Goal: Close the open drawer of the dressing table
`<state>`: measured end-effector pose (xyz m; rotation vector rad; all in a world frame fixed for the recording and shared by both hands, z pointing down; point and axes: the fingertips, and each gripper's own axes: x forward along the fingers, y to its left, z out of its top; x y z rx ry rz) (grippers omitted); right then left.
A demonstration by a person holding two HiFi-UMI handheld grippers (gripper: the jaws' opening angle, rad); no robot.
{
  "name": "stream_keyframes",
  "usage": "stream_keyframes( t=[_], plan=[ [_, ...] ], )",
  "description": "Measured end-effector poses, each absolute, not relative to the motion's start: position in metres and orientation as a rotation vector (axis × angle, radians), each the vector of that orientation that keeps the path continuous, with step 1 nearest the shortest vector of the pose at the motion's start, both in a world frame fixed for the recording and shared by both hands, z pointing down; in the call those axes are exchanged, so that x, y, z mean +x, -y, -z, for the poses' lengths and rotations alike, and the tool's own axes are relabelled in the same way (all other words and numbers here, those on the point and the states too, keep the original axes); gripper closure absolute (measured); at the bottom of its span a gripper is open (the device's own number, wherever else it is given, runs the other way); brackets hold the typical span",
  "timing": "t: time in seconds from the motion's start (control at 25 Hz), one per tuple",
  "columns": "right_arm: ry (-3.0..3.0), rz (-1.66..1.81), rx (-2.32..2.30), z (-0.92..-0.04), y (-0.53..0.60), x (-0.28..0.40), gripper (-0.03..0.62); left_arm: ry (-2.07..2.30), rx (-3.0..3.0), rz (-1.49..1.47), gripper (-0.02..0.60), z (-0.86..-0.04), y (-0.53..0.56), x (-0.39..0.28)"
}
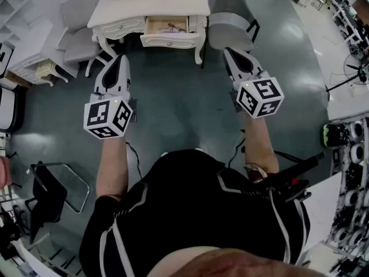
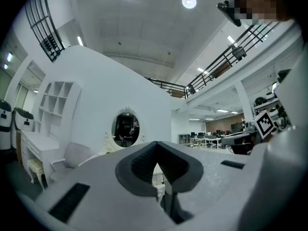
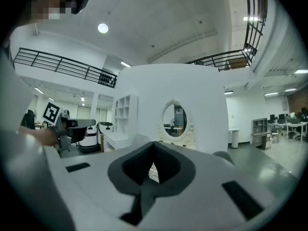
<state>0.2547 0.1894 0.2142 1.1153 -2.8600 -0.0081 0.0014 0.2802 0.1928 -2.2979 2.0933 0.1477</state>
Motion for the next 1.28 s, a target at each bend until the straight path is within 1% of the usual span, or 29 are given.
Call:
stream_keyframes(
  t=[0.48, 0.72, 1.0, 1.28],
  plan=[
    [2.865, 0.017, 1.178, -0.204, -0.193, 0.244, 0.589, -2.091, -2.313, -0.14, 0.578, -0.192, -0.277, -0.018],
    [2.866, 0.005, 1.186, -0.206, -0.199, 0.225, 0.589, -2.065, -2.315, -0.099, 0.578, -0.202, -0.28, -0.028],
    [2.839, 0.023, 1.183, -0.219, -0.215, 0.192, 0.588, -2.066, -2.327, -0.075, 0.578, -0.219, -0.288, -0.059],
    [2.826, 0.011, 1.18, -0.228, -0.202, 0.184, 0.588, -2.024, -2.317, 0.006, 0.578, -0.226, -0.278, -0.057]
  ],
)
